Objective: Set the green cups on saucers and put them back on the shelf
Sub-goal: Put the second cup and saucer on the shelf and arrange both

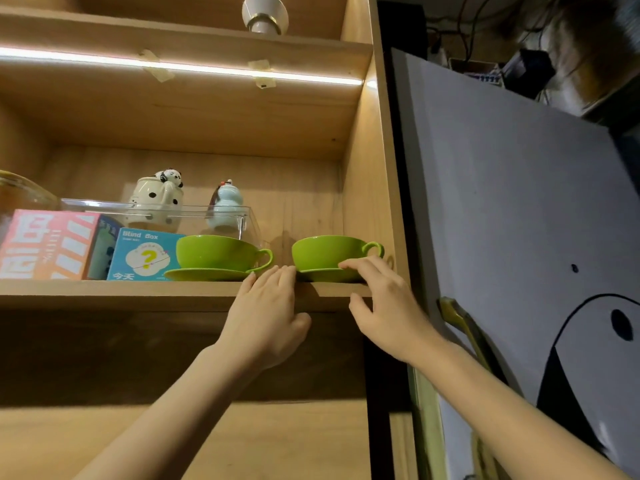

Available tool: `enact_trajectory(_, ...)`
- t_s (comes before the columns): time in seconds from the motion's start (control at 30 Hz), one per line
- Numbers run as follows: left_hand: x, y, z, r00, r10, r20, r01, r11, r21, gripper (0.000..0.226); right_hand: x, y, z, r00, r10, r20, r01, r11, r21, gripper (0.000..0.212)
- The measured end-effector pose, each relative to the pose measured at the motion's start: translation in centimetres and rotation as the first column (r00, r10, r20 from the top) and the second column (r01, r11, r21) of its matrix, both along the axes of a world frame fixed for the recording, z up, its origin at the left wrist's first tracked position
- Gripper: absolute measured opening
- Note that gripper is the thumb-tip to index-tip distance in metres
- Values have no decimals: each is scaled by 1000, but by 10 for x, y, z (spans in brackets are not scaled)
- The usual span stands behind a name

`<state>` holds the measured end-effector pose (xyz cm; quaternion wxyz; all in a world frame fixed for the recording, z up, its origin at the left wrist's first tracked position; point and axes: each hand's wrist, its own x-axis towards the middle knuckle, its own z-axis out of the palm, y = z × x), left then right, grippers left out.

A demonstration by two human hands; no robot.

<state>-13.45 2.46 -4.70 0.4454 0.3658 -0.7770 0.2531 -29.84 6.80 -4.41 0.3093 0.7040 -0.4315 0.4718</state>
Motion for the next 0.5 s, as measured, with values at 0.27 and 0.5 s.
enact_trajectory(0.27,5,-9,-3,994,-109,-19,108,993,-51,71,-13,-2,-8,974,-200,-106,193,979,-72,54)
enact_trajectory(0.5,6,-12,-5,993,-113,10,114,992,-50,79,-16,-7,-12,946,-284,-156,281,959,-45,65)
